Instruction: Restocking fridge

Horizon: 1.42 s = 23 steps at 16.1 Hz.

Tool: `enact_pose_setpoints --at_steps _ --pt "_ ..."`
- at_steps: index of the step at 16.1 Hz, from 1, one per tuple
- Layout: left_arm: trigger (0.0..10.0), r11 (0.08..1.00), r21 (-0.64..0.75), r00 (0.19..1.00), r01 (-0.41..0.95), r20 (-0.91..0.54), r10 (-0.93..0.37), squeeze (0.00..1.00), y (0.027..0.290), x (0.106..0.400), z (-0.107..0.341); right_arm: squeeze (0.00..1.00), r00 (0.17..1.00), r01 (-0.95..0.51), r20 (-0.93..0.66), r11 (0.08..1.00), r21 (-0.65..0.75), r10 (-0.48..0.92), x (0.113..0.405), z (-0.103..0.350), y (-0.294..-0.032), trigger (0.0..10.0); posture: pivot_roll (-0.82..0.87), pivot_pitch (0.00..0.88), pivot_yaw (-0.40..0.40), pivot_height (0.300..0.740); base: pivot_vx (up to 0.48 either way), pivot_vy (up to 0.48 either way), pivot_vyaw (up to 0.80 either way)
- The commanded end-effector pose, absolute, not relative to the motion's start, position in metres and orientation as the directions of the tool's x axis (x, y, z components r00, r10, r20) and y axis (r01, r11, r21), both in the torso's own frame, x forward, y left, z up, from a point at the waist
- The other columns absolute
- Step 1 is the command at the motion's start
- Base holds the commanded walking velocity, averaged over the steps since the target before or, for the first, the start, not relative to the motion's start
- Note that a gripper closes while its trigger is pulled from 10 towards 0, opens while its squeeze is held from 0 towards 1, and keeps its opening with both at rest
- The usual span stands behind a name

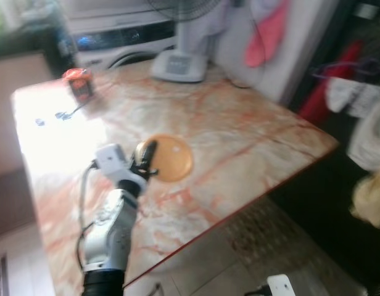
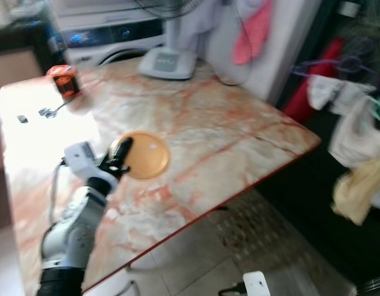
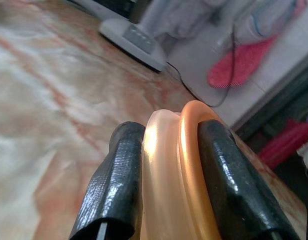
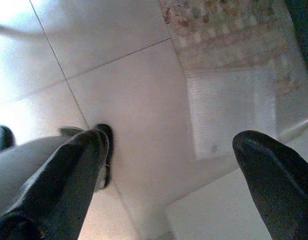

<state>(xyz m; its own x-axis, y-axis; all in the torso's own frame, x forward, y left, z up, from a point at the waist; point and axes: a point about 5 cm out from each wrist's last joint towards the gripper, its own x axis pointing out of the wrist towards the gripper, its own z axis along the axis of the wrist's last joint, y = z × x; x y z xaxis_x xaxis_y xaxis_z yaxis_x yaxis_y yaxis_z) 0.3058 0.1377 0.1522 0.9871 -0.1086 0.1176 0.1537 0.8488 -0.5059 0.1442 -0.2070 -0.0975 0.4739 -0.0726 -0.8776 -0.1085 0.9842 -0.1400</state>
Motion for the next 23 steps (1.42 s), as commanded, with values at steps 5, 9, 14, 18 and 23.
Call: enact_pose_setpoints --at_steps 5,9,14,18,23 --pt "10.0 0.839 -0.505 0.979 0.201 0.127 -0.158 0.00 0.1263 0.3063 0.1548 0.00 0.453 -0.105 -0.888 0.984 -0.144 -0.082 0.1378 -0.0994 -0.2104 10.0 -0.07 0.000 -0.026 0.740 0.000 0.000 -0.80" --pt "10.0 0.839 -0.504 0.978 0.206 0.127 -0.164 0.00 0.1249 0.3062 0.1550 0.00 0.453 -0.105 -0.888 0.984 -0.144 -0.082 0.1380 -0.0993 -0.2108 10.0 -0.07 0.000 -0.026 0.740 0.000 0.000 -0.80" --pt "10.0 0.845 -0.493 0.978 0.206 0.116 -0.171 0.00 0.1251 0.3054 0.1529 0.00 0.452 -0.107 -0.889 0.984 -0.142 -0.079 0.1381 -0.0993 -0.2107 10.0 -0.07 0.000 -0.026 0.740 0.000 0.000 -0.80" --pt "10.0 0.843 -0.491 0.975 0.220 0.109 -0.192 0.00 0.1222 0.3048 0.1516 0.00 0.450 -0.107 -0.889 0.984 -0.141 -0.078 0.1379 -0.0994 -0.2105 10.0 -0.07 0.000 -0.024 0.740 0.000 0.000 -0.80" --pt "10.0 0.841 -0.489 0.973 0.231 0.104 -0.207 0.00 0.1206 0.3048 0.1512 0.00 0.451 -0.108 -0.889 0.984 -0.140 -0.078 0.1384 -0.0993 -0.2102 10.0 -0.07 0.000 -0.023 0.740 0.000 0.000 -0.80"
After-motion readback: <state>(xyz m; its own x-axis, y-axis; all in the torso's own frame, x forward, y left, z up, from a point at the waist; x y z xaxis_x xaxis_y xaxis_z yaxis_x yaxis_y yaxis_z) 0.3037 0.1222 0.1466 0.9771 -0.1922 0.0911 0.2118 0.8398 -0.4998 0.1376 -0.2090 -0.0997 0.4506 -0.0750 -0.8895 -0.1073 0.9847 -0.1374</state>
